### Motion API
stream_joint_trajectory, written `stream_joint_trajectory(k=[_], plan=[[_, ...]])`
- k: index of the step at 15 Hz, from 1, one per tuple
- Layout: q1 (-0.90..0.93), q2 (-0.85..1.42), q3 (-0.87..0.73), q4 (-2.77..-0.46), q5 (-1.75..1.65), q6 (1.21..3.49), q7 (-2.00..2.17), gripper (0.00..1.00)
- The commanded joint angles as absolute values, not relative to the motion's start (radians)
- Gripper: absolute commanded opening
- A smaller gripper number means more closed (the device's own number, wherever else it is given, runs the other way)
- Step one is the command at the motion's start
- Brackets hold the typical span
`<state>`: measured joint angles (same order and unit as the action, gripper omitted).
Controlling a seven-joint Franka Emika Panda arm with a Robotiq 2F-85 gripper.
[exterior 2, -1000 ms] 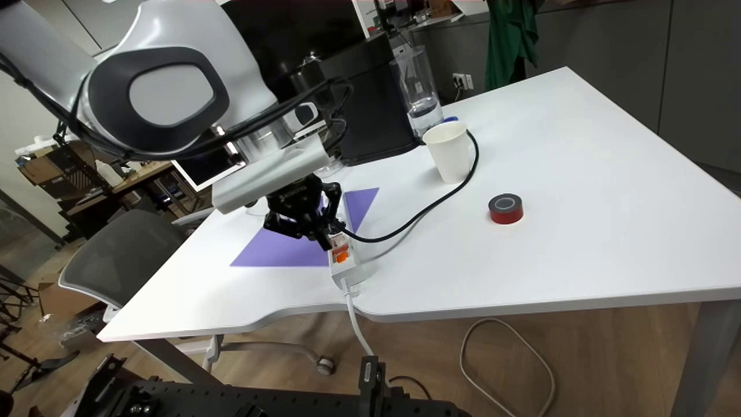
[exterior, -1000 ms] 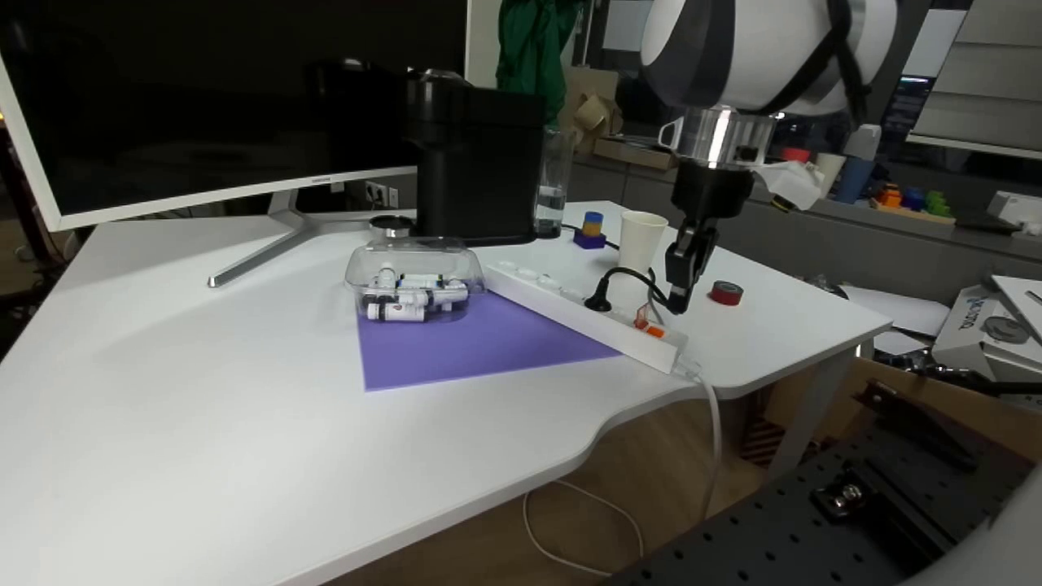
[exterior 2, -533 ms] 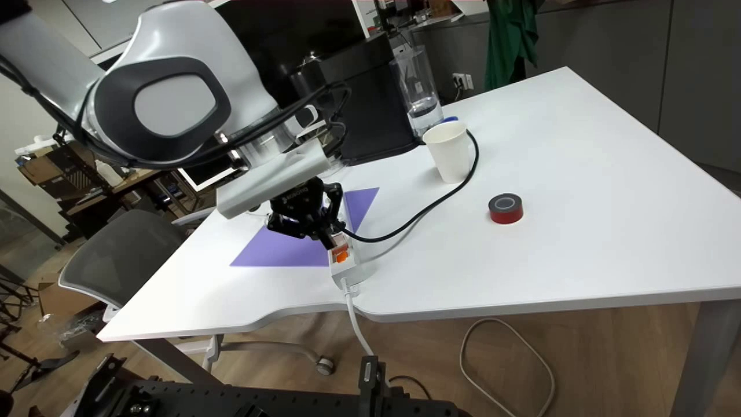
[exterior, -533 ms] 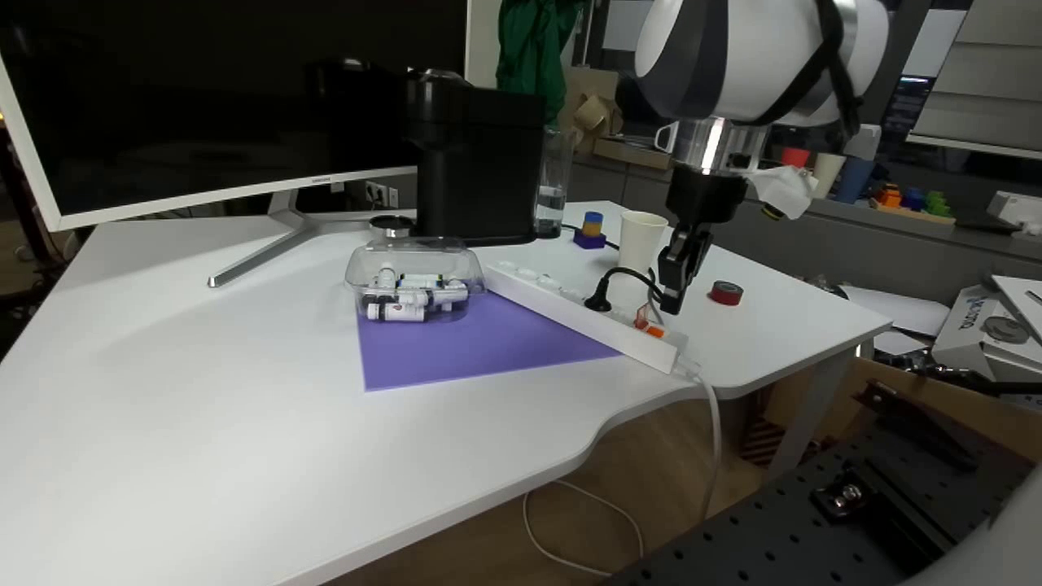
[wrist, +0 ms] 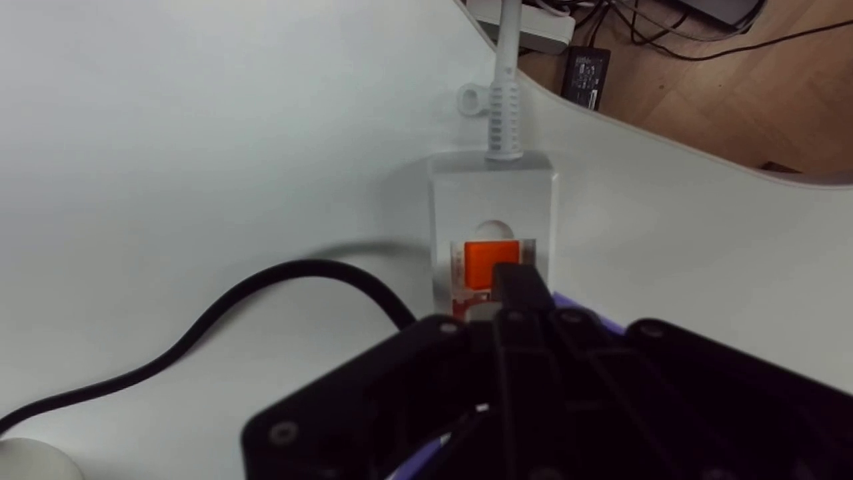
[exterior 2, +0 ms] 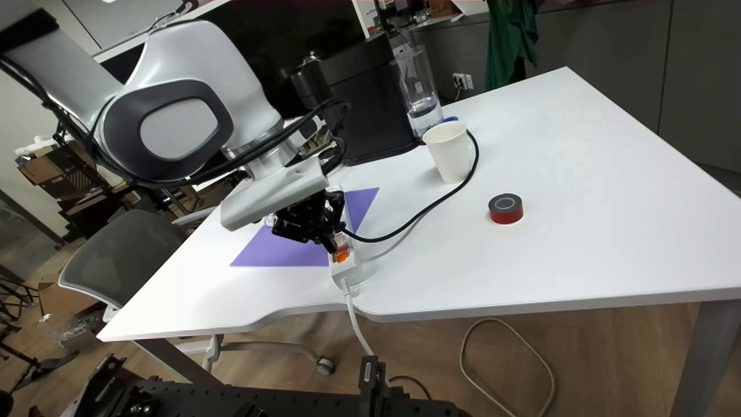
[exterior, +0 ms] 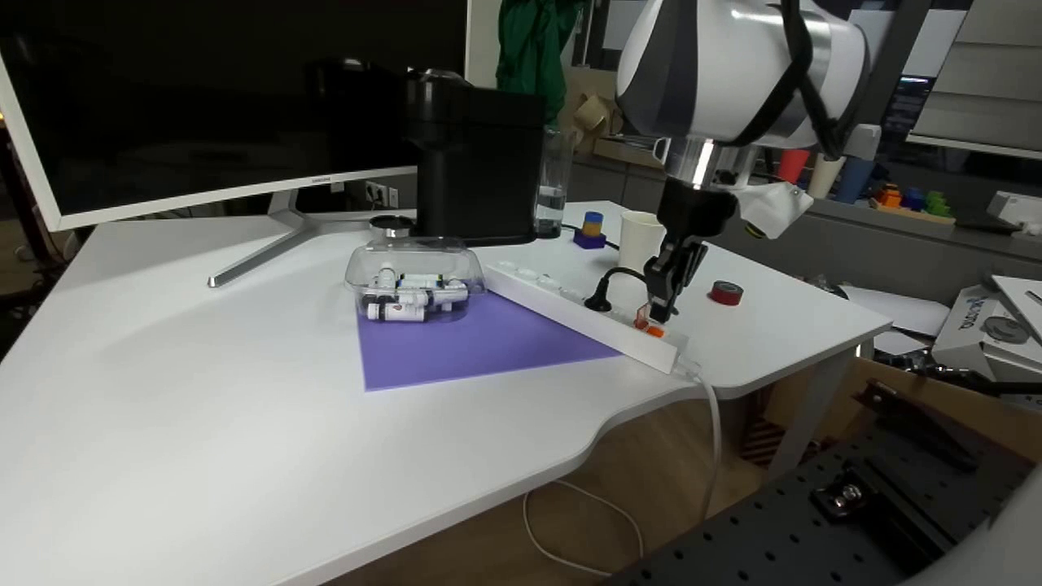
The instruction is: Turn on the extension cord switch
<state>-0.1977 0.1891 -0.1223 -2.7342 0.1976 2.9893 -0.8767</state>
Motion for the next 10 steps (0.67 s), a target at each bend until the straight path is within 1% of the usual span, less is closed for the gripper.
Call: stream_joint_trajectory(k=[1, 5, 10], plan=[[-0.203, 0.220, -0.135, -2.713, 0.214, 3.001, -0.848, 0.00], [-0.213, 0.244, -0.136, -2.700, 0.225, 2.997, -0.850, 0.00], [-0.250, 0.259, -0.071, -2.683, 0.297, 2.998, -0.885, 0.00]])
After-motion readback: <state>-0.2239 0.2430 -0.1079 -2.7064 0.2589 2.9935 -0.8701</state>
